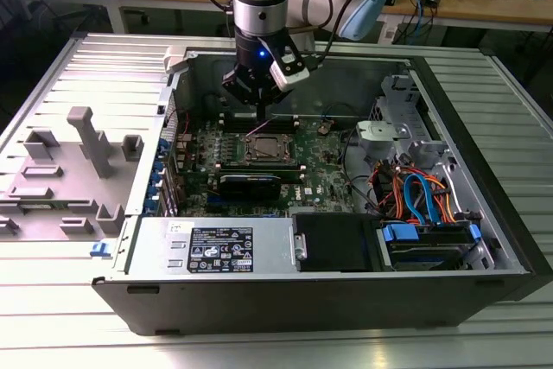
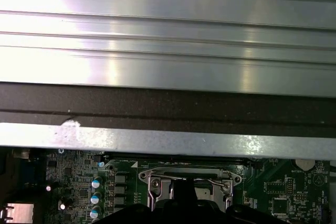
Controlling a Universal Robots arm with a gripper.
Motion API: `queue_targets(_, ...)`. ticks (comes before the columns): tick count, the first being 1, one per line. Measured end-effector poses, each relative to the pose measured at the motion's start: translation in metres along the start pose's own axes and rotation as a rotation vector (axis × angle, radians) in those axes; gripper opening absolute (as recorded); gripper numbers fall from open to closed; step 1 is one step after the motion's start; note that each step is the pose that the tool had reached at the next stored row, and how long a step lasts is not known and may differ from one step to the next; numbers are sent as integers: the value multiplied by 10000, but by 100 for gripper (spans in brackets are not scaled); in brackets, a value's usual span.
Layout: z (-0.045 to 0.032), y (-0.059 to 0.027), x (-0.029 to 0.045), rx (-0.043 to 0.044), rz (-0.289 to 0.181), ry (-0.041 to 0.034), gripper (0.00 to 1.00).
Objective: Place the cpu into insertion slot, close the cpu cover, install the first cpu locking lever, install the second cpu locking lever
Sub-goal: 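Install the first cpu locking lever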
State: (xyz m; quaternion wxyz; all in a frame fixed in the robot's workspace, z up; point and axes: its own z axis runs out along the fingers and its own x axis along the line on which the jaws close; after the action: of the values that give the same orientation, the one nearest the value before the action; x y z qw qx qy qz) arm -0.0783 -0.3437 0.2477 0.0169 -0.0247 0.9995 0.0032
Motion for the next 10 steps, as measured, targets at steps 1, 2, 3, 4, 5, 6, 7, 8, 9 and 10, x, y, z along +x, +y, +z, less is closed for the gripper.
queue_targets(1, 0, 0, 0, 0, 0, 0, 11)
queue_targets(2, 0, 0, 0, 1, 0, 0, 11)
queue_targets(3, 0, 0, 0, 1, 0, 0, 11)
queue_targets(4, 0, 0, 0, 0, 0, 0, 11)
queue_targets(5, 1, 0, 0, 0, 0, 0, 11)
queue_targets(6, 1, 0, 0, 0, 0, -1, 11)
queue_targets(7, 4, 0, 0, -1, 0, -1, 11)
queue_targets(8, 15, 4, -3, -2, -2, -2, 11)
queue_targets(9, 21, 4, -3, -2, 0, 0, 11)
queue_targets(10, 27, 4, -5, -9, 0, 0, 11)
